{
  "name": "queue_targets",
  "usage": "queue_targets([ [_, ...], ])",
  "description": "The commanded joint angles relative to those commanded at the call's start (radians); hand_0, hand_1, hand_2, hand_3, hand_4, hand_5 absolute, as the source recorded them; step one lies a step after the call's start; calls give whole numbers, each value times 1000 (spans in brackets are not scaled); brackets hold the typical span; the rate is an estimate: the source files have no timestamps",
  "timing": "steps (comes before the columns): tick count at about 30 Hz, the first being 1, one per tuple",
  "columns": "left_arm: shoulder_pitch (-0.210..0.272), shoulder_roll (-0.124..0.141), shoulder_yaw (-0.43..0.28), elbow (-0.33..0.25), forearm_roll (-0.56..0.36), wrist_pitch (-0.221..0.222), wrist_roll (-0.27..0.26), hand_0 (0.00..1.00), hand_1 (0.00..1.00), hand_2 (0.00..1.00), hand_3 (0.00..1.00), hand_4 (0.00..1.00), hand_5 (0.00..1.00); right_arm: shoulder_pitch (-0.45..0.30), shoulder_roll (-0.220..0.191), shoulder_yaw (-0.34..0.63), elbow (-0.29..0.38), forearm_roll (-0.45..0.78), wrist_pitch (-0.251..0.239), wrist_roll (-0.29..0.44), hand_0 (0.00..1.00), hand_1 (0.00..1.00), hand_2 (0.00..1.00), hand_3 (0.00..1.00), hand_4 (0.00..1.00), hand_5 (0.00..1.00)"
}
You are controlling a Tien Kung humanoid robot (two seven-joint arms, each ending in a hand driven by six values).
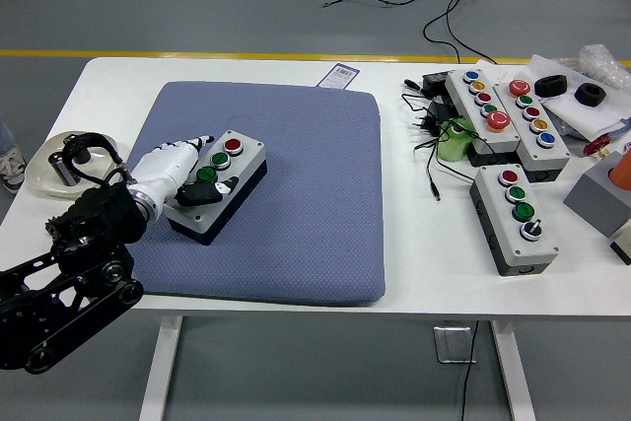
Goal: Pick up the button,place it on the desk,press the button,press the button
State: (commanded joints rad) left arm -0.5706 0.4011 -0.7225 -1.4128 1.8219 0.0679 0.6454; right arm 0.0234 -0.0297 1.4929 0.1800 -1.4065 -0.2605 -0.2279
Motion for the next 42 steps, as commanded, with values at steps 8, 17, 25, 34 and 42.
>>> queue_targets([
  [8,-6,-14,14,11,-15,-10,0,901,998,998,998,998,624,0,0,3,0,-5,0,0,616,679,720,637,342,159],
  [17,-27,-19,38,49,20,-35,0,767,956,998,998,998,470,2,0,6,0,-7,0,1,616,680,720,637,342,158],
  [25,-34,-24,54,70,128,-2,0,480,661,947,998,956,330,3,-1,6,0,-7,0,0,614,680,718,637,342,159],
  [34,-34,-26,62,87,154,-1,0,110,246,311,998,886,152,4,-2,2,0,-5,0,-1,614,680,718,637,342,159],
  [42,-37,-23,60,118,158,-31,0,50,148,249,998,883,147,4,-2,0,0,-1,0,0,616,680,720,637,342,159],
])
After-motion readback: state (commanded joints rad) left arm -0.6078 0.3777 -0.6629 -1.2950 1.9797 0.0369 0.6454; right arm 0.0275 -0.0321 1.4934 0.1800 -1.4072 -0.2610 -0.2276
